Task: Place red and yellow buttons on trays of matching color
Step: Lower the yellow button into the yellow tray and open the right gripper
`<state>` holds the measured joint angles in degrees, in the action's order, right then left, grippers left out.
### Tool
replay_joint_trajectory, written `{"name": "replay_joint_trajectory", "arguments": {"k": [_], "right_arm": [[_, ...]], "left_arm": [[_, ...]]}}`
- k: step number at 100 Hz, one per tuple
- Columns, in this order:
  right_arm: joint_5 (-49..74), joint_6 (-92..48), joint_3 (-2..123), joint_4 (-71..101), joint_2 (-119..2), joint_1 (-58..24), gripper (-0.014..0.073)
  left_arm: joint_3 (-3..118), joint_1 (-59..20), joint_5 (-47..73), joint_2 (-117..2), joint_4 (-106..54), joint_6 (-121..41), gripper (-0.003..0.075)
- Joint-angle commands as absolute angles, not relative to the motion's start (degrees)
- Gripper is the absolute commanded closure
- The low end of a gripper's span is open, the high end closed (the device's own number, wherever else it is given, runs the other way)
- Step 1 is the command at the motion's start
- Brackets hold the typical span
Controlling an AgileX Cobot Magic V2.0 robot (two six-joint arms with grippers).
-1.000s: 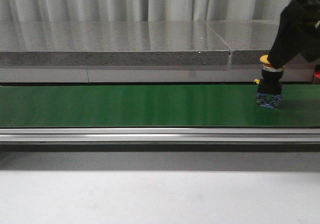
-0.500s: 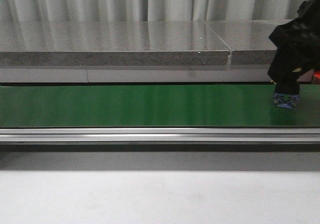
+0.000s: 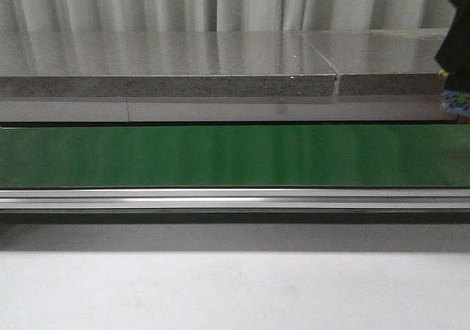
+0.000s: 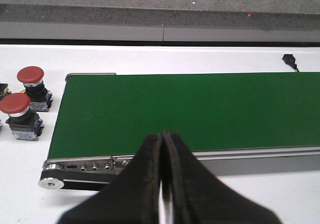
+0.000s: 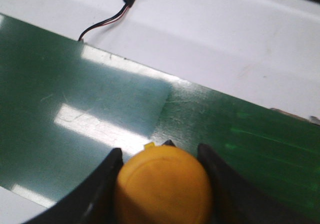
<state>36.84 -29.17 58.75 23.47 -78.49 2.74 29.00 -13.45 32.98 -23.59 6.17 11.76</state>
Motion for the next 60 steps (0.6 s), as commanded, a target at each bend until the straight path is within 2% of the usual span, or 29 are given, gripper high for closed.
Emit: {"name": "replay_joint_trajectory", "arguments": {"k": [1,22,44,60], "right_arm": [[36.42,-28.30,60.26,24.76,-73.36,5.91,0.0496],[38.38,-26.20,60.08,24.76,-67.25,17.22,0.0496],[40.40,-24.94,59.95,24.70,-66.20,31.67,0.0496],[34.42,-21.14,58.32,24.70,-66.40,39.71,0.0496]], "left_arm": [[30.34,-13.88,29.11,-24.11,5.94,11.66,0.0739],[30.34,-13.88,29.11,-24.11,5.94,11.66,0.0739],[30.34,-13.88,29.11,-24.11,5.94,11.66,0.0739],[30.34,-13.88,29.11,-24.11,5.94,11.66,0.0739]]}}
